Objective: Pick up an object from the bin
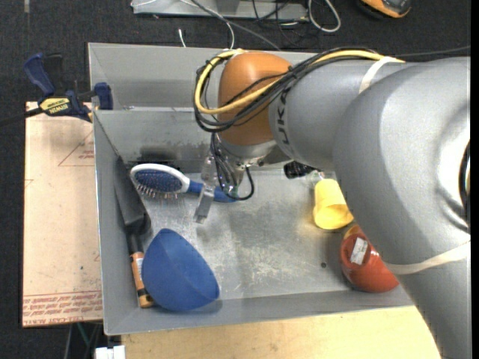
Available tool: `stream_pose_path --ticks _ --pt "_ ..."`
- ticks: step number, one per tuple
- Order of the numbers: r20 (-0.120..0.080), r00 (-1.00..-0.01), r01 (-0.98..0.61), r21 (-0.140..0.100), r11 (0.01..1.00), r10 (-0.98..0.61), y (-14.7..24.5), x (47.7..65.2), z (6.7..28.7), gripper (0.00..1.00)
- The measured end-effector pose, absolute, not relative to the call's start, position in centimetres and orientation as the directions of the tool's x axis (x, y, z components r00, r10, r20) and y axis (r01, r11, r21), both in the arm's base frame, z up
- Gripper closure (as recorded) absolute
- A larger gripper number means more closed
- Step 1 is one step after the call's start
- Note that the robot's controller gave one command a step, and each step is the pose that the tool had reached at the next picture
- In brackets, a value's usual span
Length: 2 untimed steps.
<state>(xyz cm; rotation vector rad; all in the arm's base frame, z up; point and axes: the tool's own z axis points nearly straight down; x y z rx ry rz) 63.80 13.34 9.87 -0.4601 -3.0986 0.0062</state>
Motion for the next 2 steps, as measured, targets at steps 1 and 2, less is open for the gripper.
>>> stream_pose_path --ticks 1,2 --pt "-0.009 -0.965 0.261 0.006 0.965 0.261 21.0 63.4 6.9 0.00" --pt "-0.002 -0.908 0.418 0.000 0.908 0.418 16.2 63.6 7.1 1.00"
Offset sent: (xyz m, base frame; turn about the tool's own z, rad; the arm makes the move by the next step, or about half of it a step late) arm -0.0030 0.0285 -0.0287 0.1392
